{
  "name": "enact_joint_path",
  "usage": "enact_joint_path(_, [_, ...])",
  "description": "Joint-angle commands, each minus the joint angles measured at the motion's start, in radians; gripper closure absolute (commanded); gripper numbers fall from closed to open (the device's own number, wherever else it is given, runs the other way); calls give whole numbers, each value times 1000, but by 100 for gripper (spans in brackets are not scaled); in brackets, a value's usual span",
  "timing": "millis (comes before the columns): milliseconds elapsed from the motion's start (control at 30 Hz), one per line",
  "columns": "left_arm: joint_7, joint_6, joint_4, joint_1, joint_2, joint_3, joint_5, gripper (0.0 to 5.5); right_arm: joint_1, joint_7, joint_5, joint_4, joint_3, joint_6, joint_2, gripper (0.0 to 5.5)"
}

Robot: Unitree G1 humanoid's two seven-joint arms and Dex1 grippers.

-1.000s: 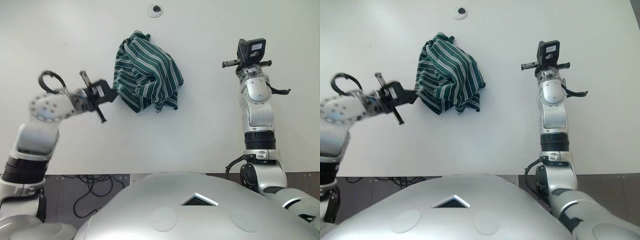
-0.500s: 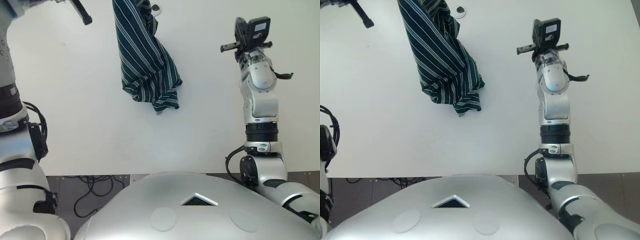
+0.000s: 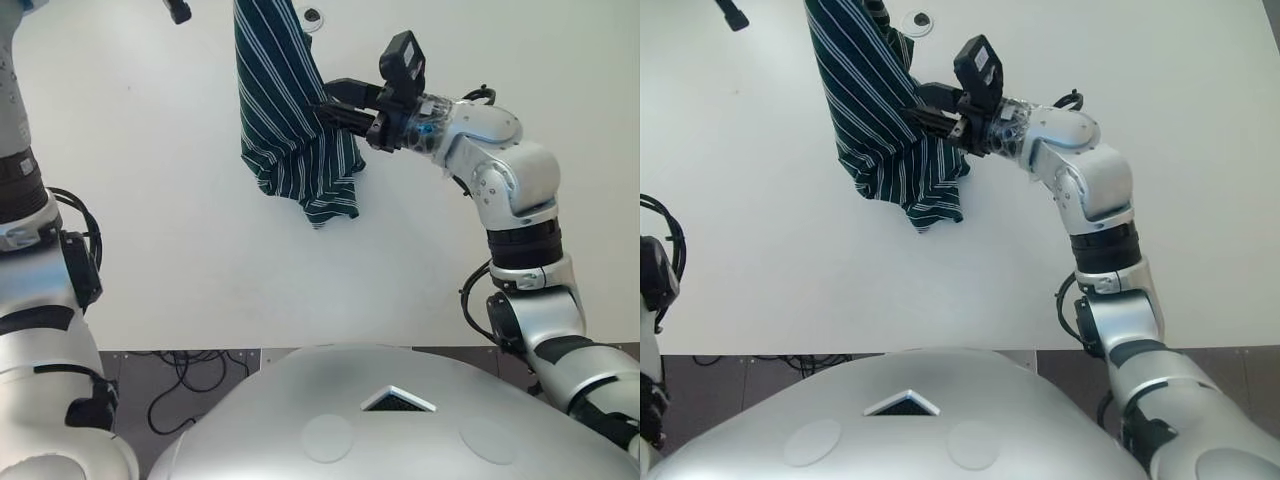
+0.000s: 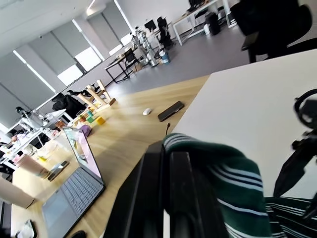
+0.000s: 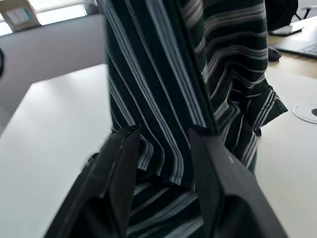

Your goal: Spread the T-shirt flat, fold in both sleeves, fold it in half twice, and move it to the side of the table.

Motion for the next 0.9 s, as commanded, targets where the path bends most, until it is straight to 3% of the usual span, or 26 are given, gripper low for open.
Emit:
enact_joint_path(33, [-10,-1,-25,13,0,-4,-11,550,-64,10,-51,100,5,-57,-1,377])
enact_joint_path(467, [28,15,-62,22,-22,15,-35,550,-143,115,-135,347,66,-155,67,377])
enact_joint_path(767, [56,-12,-18,48,-7,22,-10,550,-93,158,-121,252,47,-121,22,547])
enact_joint_path(900, [102,-66,83,31,8,0,86,550,-138,150,-90,132,-52,-66,-74,549])
